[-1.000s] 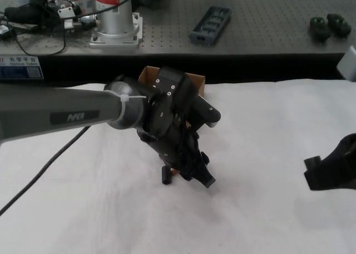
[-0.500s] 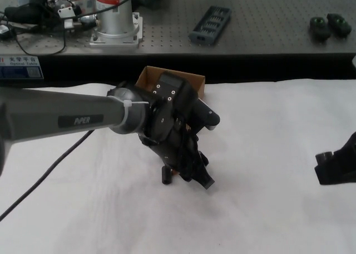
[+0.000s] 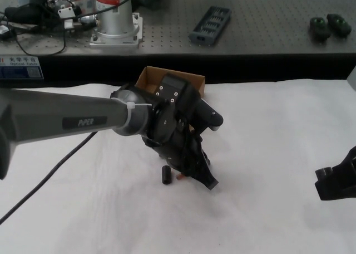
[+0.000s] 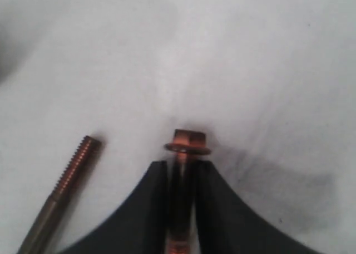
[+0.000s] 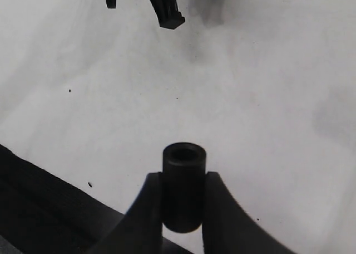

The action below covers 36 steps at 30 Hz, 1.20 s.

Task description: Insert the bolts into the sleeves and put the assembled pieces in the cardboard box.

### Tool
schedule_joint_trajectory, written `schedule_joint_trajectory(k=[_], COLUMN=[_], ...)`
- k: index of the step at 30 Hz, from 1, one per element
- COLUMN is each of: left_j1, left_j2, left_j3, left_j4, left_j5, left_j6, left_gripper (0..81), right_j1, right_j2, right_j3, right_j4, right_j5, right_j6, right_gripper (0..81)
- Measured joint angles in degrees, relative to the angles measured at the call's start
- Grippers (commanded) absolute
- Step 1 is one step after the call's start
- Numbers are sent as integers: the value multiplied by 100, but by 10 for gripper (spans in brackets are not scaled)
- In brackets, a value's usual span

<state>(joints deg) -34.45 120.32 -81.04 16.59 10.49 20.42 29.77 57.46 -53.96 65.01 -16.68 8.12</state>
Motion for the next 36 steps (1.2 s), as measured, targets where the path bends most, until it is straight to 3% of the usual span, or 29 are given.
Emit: schedule_joint_trajectory(k=[11, 19, 30, 36], left_j1=[0, 16, 394, 783], left_j2=[-35, -861, -2315, -3249], left_j3=[-51, -19, 983, 1836], left_j4=[54, 304, -399, -1659], left_j5=[44, 44, 823, 1903], left_j6=[-10, -895, -2652, -3658], left_gripper=[7, 7, 7, 7], right_j1=[0, 0, 0, 30], right_j2=[0, 0, 516, 919], right_j3=[0, 0, 0, 0], right_j4=[0, 0, -690, -1594], right_j5=[0, -27, -1410, -2524], right_j6=[-43, -362, -732, -603], right_gripper=[29, 29, 29, 29])
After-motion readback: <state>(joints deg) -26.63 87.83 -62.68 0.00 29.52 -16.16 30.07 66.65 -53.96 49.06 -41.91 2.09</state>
